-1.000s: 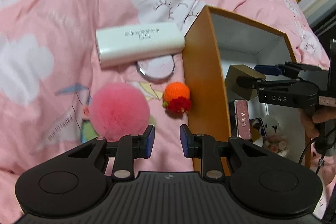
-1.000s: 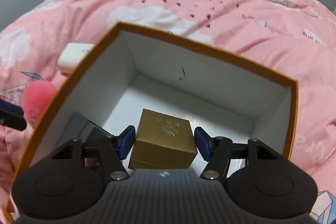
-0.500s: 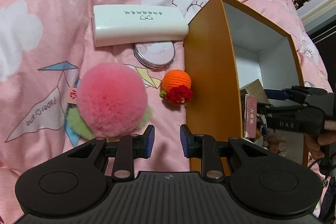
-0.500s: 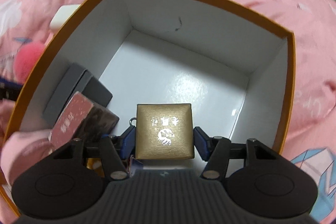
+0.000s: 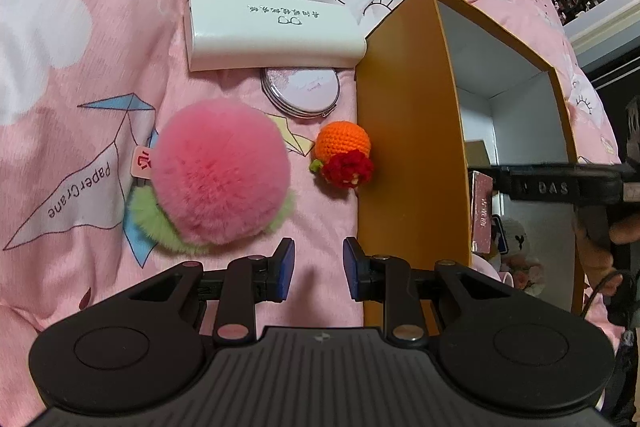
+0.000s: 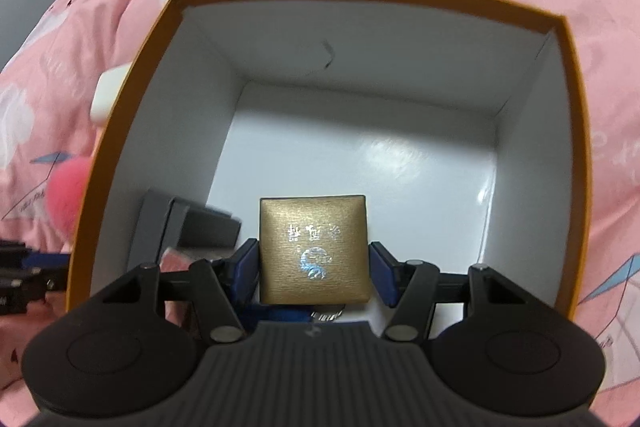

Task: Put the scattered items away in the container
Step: 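Lower the gold box into the box and open the right gripper, then move the left gripper to the pink pompom while right moves to orange fruit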

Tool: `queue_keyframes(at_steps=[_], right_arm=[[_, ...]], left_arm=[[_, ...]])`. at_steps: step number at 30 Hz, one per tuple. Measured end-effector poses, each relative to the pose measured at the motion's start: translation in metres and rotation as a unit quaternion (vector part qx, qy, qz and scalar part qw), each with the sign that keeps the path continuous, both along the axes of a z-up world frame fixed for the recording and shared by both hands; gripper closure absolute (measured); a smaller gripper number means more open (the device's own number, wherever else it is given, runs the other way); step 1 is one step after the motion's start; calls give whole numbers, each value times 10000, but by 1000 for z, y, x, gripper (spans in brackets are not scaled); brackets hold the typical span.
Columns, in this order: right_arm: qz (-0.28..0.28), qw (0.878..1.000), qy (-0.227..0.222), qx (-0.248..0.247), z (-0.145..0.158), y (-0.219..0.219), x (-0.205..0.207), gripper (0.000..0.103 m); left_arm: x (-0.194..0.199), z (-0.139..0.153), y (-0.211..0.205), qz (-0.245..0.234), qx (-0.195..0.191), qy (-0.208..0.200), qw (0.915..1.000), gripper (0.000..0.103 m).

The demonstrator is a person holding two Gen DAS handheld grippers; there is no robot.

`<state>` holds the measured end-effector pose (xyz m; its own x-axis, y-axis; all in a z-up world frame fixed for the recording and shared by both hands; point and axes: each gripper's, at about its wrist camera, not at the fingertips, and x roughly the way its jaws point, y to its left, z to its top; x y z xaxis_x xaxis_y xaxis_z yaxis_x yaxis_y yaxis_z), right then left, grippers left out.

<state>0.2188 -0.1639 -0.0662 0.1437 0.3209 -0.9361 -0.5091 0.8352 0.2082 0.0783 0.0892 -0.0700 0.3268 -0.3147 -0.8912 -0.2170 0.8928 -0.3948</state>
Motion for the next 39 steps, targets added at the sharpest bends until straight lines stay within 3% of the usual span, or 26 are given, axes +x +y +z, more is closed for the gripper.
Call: queue_keyframes(at_steps=[4,10,19,21,28,31,33,39], right_arm=[[-275,9987,305,294,0,5,2,42],[-356,9985,365,218,-2,11,2,41],[-728,9921,928,420,-5,-2,9,37],[-719,9927,857,457,-2,-4,9,33],[-537,9961,-28,697,20,5,13,36],[-393,9972,-327,543,15,20,23,46],[-273,9979,-377,447,11,25,26,54],[-173,9990,-197,360,0,21,22,63]], left_arm=[[1,-2,-2,-23,-7,34,10000,74],[0,0,-6,-68,-37,42,10000,74],[-1,-3,-8,-51,-39,102,9999,74],[-1,-4,-7,-32,-32,123,9999,74],[0,-5,-8,-24,-16,132,9999,74],[0,-3,-9,-31,-4,103,9999,74],[-1,-2,-8,-1,18,86,10000,74],[-1,-6,-5,53,18,141,9999,74]])
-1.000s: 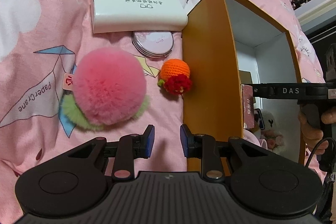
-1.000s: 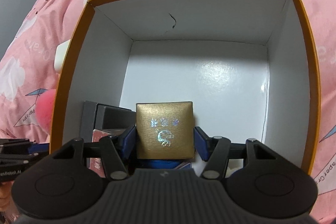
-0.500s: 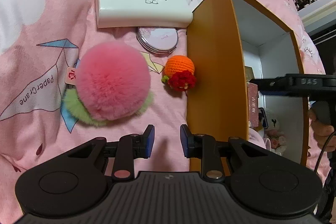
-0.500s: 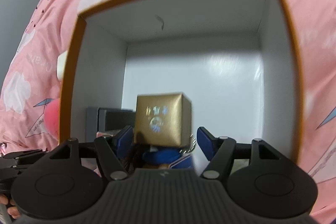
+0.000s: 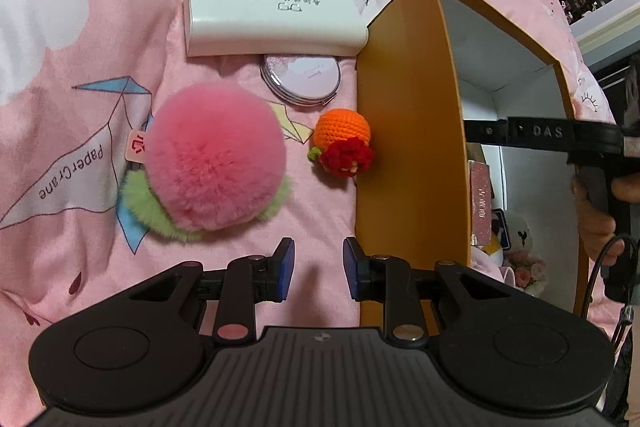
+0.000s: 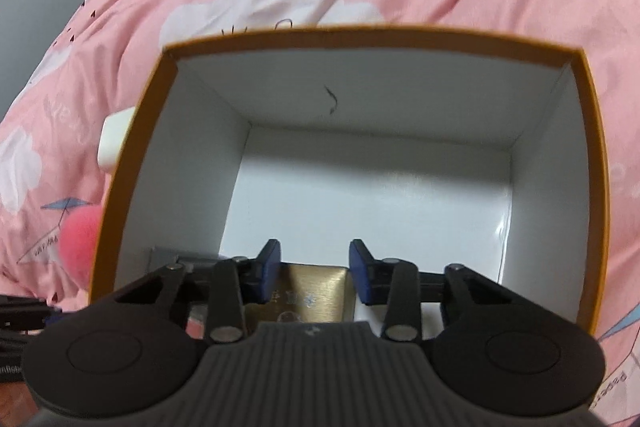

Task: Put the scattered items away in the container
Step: 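Move the left gripper to the pink pompom while right moves to orange fruit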

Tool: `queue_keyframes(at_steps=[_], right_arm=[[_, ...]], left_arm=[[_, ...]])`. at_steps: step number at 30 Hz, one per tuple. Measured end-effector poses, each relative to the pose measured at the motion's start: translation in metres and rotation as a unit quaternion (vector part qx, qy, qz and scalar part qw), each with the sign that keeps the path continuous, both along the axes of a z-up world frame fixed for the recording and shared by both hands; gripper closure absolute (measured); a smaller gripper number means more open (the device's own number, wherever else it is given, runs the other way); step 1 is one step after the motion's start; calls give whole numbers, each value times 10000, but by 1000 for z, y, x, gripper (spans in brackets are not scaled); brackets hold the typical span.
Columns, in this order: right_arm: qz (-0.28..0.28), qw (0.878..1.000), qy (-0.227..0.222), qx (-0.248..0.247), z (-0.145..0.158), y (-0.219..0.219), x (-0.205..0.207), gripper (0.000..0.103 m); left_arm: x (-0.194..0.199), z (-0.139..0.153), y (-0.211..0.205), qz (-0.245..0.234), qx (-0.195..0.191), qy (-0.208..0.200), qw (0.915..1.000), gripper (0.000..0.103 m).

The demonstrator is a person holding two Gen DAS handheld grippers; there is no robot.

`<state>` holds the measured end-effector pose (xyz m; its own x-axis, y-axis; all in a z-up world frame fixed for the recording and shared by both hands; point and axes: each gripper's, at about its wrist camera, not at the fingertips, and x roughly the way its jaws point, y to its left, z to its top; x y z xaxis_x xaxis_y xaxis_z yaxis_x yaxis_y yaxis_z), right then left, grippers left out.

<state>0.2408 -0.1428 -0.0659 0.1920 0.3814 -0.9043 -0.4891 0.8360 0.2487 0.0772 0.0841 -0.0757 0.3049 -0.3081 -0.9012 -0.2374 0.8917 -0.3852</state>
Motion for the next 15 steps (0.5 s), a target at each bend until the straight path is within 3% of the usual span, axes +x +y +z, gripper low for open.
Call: queue_keyframes(at_steps=[10,15], right_arm=[[-97,9997,33,224,-2,-7,-4,62],[-27,9987,-467,180,8,-9,-20,61]], left_arm=[[-2,3,-3,-30,145,-54,9999,73],[-8,16,1,-38,371,-230,9990,73]])
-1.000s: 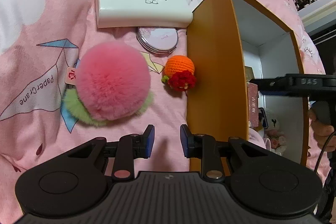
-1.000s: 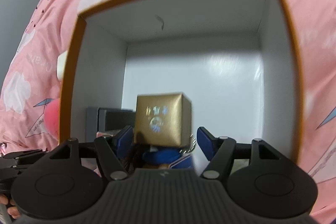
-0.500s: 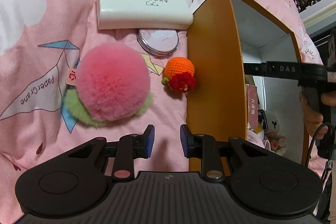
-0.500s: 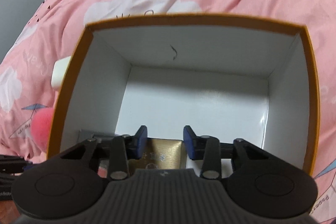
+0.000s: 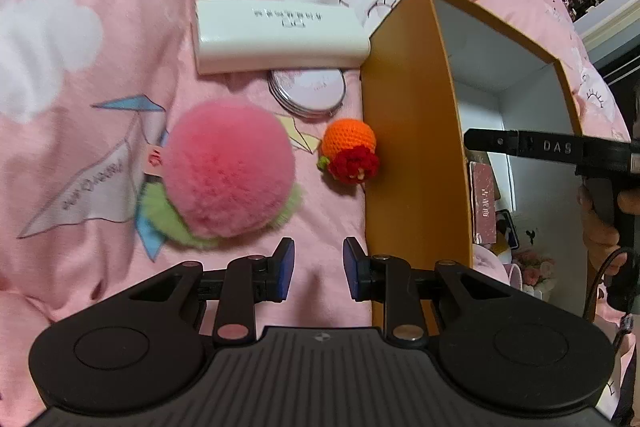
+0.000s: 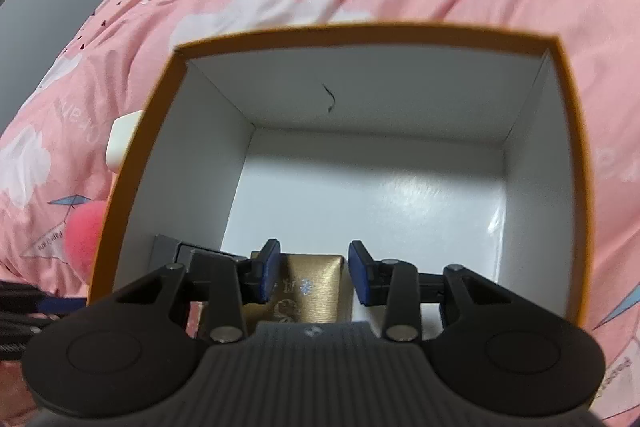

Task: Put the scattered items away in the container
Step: 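Move the left gripper to the pink pompom while right moves to orange fruit, then close the left gripper on the pompom while right grasps the orange crochet fruit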

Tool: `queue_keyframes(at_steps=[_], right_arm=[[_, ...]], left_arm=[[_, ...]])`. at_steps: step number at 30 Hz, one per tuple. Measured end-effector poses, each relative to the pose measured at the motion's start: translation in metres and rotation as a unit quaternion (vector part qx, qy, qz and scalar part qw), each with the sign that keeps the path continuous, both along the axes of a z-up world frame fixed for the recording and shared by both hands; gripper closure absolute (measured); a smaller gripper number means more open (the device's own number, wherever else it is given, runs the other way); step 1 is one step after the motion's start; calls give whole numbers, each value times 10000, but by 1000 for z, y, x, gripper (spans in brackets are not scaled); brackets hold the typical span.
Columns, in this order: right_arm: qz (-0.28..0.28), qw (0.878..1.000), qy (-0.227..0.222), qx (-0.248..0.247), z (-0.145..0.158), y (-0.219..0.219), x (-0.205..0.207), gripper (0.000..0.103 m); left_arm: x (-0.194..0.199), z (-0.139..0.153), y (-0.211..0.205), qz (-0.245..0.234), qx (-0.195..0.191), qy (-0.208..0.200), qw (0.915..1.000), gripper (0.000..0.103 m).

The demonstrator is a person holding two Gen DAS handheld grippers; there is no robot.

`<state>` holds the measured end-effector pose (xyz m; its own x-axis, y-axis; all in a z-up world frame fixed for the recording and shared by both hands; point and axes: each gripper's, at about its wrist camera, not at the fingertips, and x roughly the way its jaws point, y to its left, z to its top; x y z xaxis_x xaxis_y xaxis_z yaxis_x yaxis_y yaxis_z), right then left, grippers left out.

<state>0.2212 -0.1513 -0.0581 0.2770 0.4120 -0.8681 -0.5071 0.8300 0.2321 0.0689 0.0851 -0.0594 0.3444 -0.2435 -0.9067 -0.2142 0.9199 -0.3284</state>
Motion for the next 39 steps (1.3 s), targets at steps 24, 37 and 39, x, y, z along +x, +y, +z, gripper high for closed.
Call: queue_keyframes(at_steps=[24,37,39], right_arm=[[1381,9498,-2783,378,52,43,-134,20],[3946,8481,-3279,-1325,34,111,-156,20],[4207,8371,-3186,-1442,32,119,-154,20]], left_arm=[[-35,31,2,196,1504,-1314,9796,48],[-19,25,9,-82,1502,-1241,9808,42],[-16,25,11,-121,1545,-1229,9802,41]])
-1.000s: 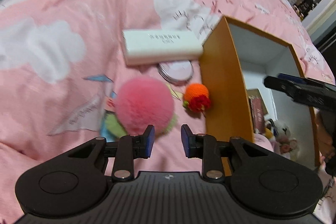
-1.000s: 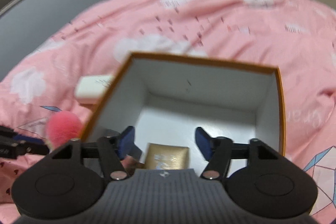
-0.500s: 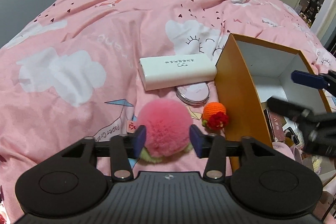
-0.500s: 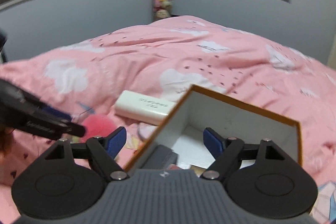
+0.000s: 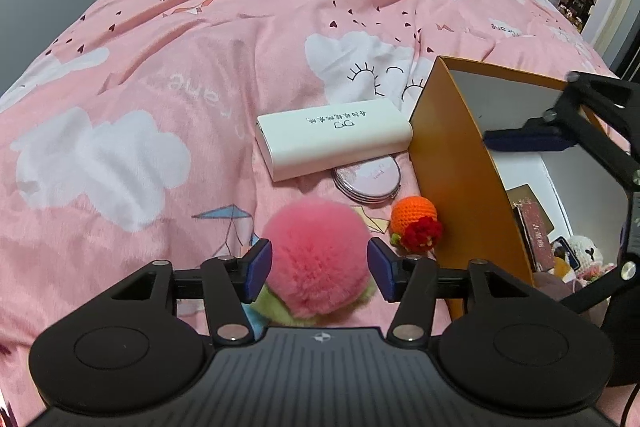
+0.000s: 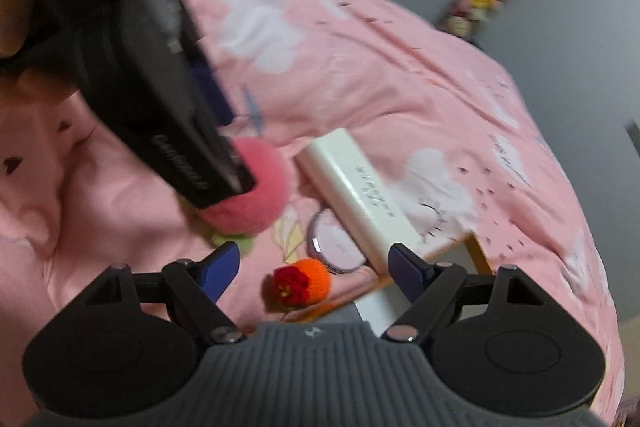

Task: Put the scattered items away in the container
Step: 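Close the left gripper on the pompom while right grasps the orange crochet fruit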

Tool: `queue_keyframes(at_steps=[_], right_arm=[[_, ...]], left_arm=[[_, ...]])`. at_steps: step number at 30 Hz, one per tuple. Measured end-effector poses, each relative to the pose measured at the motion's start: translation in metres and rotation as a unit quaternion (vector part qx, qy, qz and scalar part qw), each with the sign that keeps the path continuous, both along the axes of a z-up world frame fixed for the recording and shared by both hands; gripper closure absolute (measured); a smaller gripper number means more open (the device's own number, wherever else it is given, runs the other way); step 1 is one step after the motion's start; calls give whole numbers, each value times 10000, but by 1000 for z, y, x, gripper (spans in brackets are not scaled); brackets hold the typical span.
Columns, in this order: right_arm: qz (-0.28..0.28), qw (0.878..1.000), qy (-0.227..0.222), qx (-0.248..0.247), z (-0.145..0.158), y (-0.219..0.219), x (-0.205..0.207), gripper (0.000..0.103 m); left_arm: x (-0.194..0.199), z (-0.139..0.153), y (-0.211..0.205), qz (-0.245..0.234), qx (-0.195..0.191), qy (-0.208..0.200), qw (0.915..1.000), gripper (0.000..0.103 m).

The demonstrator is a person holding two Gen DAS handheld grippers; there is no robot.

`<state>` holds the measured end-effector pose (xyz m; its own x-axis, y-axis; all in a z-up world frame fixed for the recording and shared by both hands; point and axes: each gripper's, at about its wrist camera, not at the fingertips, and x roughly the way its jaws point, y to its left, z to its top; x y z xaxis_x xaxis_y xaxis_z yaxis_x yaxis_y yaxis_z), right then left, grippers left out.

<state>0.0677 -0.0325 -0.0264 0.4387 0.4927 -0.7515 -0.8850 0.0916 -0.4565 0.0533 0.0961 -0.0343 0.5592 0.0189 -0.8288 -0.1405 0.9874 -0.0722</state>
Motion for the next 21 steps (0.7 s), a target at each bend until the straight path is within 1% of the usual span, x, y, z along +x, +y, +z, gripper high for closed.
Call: queue_keyframes(at_steps=[4,5,6,8,11,15,21], right_arm=[[183,9983,226,-499,-6,17,13,25],[199,9972,300,-651,-9,21,18,28],[224,9959,363,-797,-12,24,23,34],[281,9927,421,-1095,-18,32,33,40],[378,9872,490,-1471,-28,41,41,41],[453,9784,734,-1878,-42,52,50,41],[500,9703,823,-2219,-58,61,58,41]], left_arm=[[6,-3,6,-79,70,78,9999,39],[7,-4,8,-87,49,107,9999,39],[8,-5,10,-90,22,135,9999,39],[10,-8,13,-77,-37,161,9998,39],[13,-13,15,-51,-180,188,9996,39],[19,-23,15,-42,-322,312,9990,39],[30,-40,16,29,-512,508,9974,39]])
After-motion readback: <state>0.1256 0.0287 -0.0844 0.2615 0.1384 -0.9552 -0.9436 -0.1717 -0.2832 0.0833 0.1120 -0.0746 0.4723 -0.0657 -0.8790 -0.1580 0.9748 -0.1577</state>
